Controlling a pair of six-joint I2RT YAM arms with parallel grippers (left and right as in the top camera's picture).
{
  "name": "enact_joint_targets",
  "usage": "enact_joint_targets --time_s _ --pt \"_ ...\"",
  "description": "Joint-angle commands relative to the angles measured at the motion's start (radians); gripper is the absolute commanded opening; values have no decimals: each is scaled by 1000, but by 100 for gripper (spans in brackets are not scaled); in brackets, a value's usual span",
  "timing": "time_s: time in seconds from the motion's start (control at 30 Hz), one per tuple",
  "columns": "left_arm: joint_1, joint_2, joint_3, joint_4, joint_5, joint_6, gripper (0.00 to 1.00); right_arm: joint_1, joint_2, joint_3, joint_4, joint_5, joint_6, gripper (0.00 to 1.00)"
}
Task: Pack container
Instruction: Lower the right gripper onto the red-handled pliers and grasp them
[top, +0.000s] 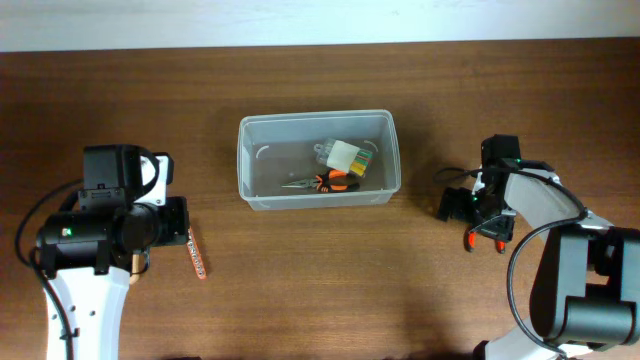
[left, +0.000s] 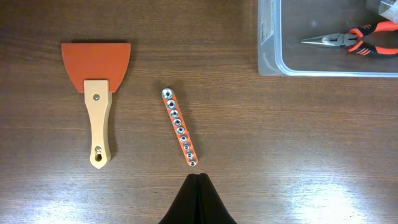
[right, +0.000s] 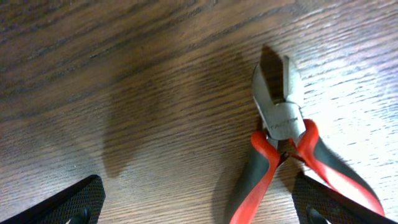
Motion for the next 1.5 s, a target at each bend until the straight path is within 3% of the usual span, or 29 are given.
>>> enact_joint_targets --time_s 0.0,0.23,0.43,0.53,1.07,1.2,1.3,1.47 --pt "5 -14 2 -2 8 -6 2 1 13 -26 16 5 -6 100" --pt "5 -14 2 -2 8 -6 2 1 13 -26 17 6 -6 72" --pt "5 -14 2 -13 8 -6 2 1 13 -26 10 6 -6 61" --pt "5 -14 2 -12 8 -6 2 1 13 -26 4 10 -6 49" --pt "5 -14 2 -12 8 -6 2 1 13 -26 -21 17 -6 20" --pt "5 -14 2 -12 8 -6 2 1 13 -26 -20 17 -6 17" --pt "5 -14 2 -11 8 -6 2 1 13 -26 -20 17 -6 5" --pt "5 -14 2 -7 7 -6 2 1 12 -21 -14 25 -11 4"
